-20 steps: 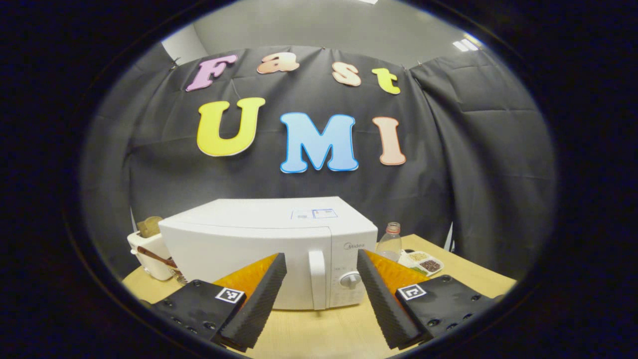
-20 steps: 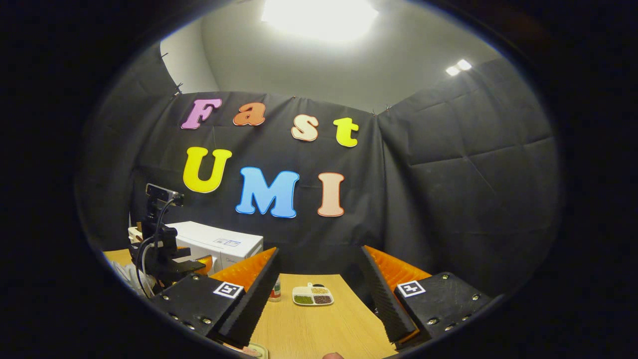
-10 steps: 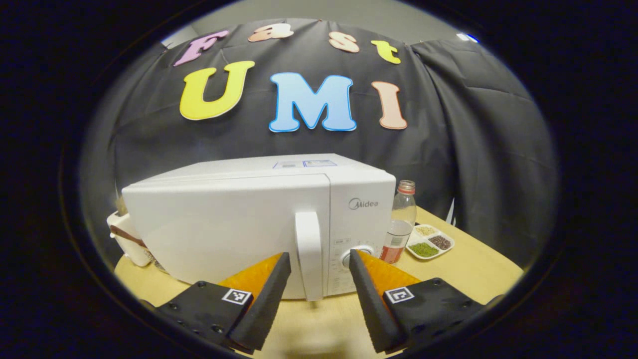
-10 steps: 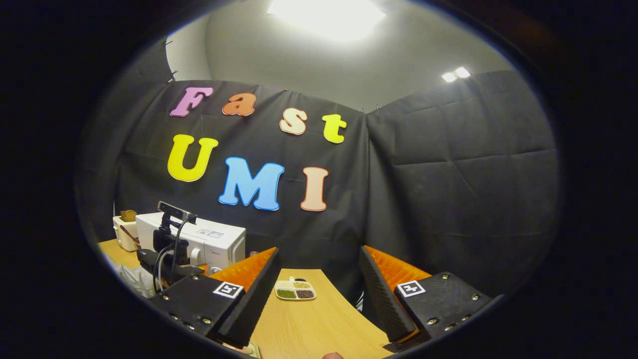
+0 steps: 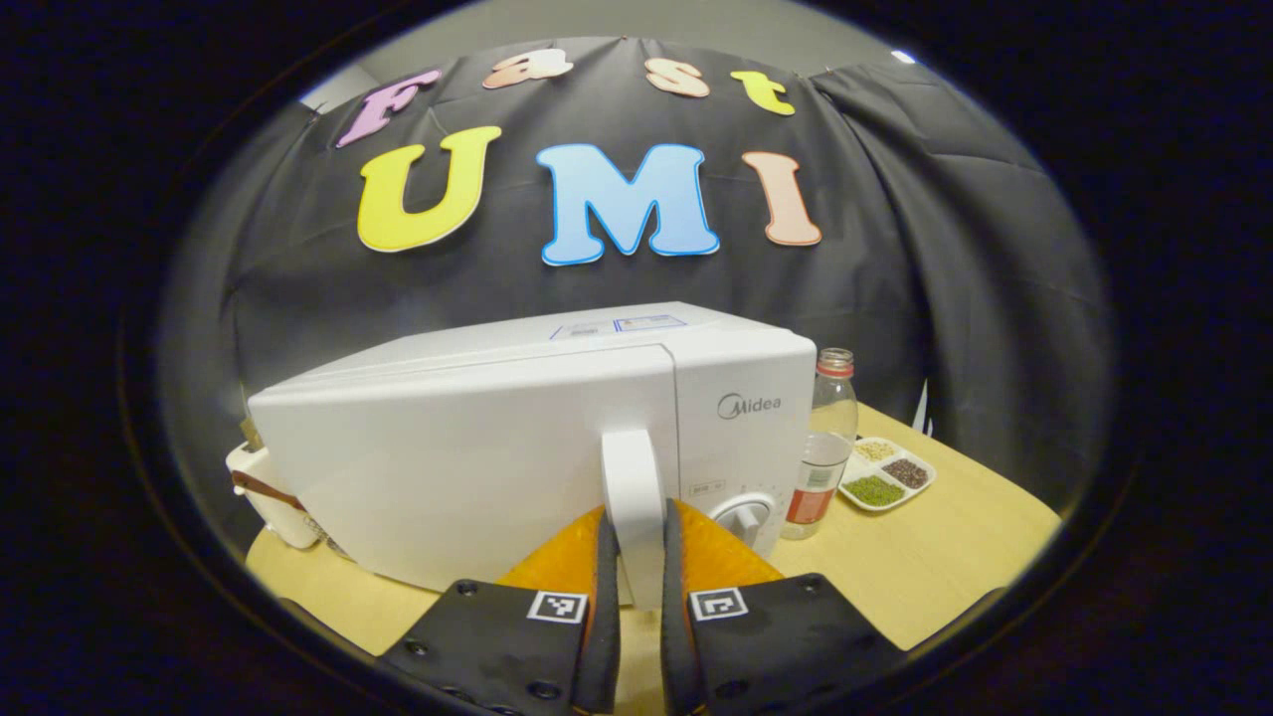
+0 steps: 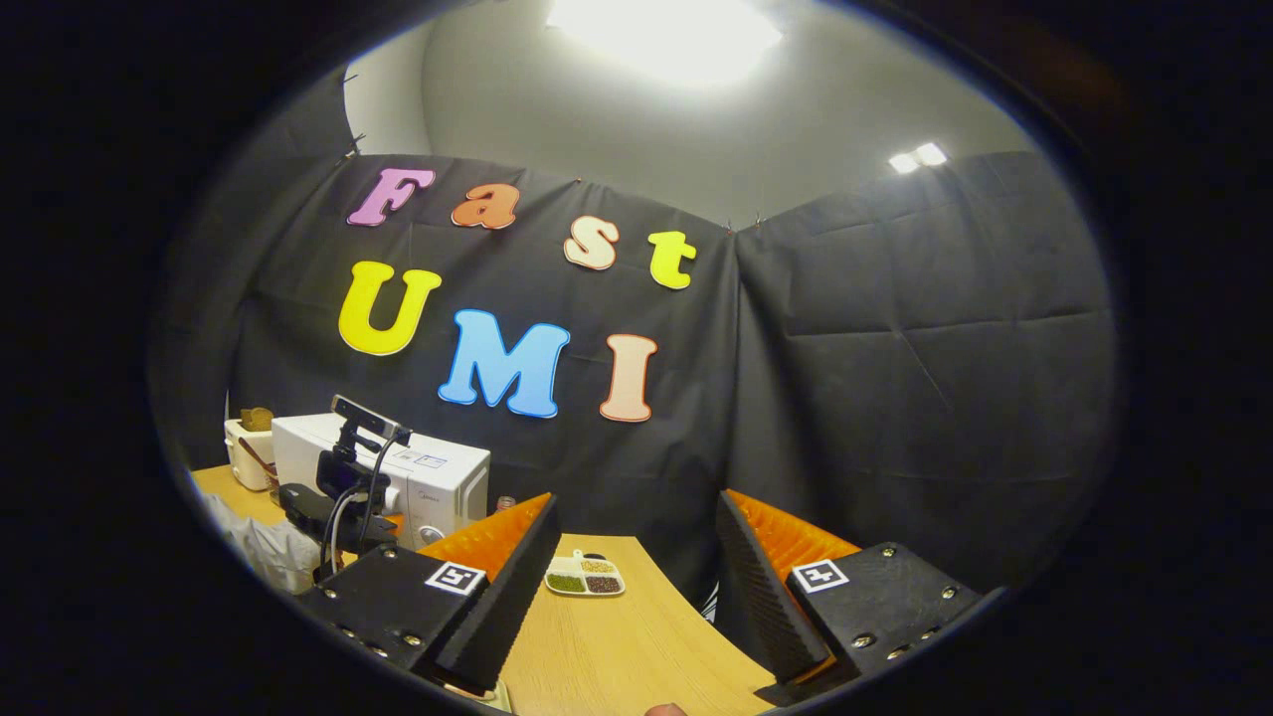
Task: Open the microwave oven with the left hand, put the food in, and close the microwave oven.
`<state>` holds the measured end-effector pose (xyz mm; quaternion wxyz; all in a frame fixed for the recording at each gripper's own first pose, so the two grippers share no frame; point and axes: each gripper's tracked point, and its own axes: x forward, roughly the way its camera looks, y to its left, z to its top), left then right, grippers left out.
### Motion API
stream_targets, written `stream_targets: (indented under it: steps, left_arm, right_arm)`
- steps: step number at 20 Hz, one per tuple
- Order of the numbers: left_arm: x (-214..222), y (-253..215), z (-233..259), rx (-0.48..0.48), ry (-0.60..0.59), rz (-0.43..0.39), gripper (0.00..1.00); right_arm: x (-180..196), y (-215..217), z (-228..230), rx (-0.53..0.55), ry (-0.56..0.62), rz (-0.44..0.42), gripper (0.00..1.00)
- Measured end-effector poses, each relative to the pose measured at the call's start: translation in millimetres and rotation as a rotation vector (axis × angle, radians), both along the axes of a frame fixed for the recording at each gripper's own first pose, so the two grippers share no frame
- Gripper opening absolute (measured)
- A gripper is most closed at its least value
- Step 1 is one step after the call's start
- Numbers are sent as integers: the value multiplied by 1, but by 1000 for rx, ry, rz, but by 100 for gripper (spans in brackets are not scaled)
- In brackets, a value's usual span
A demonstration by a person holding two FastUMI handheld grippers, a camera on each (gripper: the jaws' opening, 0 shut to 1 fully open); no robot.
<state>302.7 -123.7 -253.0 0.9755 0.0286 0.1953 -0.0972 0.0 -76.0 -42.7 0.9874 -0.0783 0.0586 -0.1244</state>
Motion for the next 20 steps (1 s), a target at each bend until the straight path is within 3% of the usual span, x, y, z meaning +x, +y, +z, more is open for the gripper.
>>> stream_targets:
  steps: [4,6,8,11,15,20]
  left_arm:
    - [-6,2,-2,-30,31,34,12]
    - [-34,11,-2,-60,35,58,11]
    - [-64,19,8,-43,-9,34,10]
    - [-93,34,7,-76,24,17,11]
    - [-133,62,13,-57,28,31,20]
    - [-187,109,16,-40,26,111,30]
  right_arm:
    - [-5,-4,3,0,0,12,96]
    - [-7,-7,6,-2,-13,16,96]
    - [-4,-4,6,20,-25,39,96]
    - [7,9,-2,52,-14,101,96]
    - [19,42,-2,82,-28,218,96]
    - [33,93,-1,111,-45,380,96]
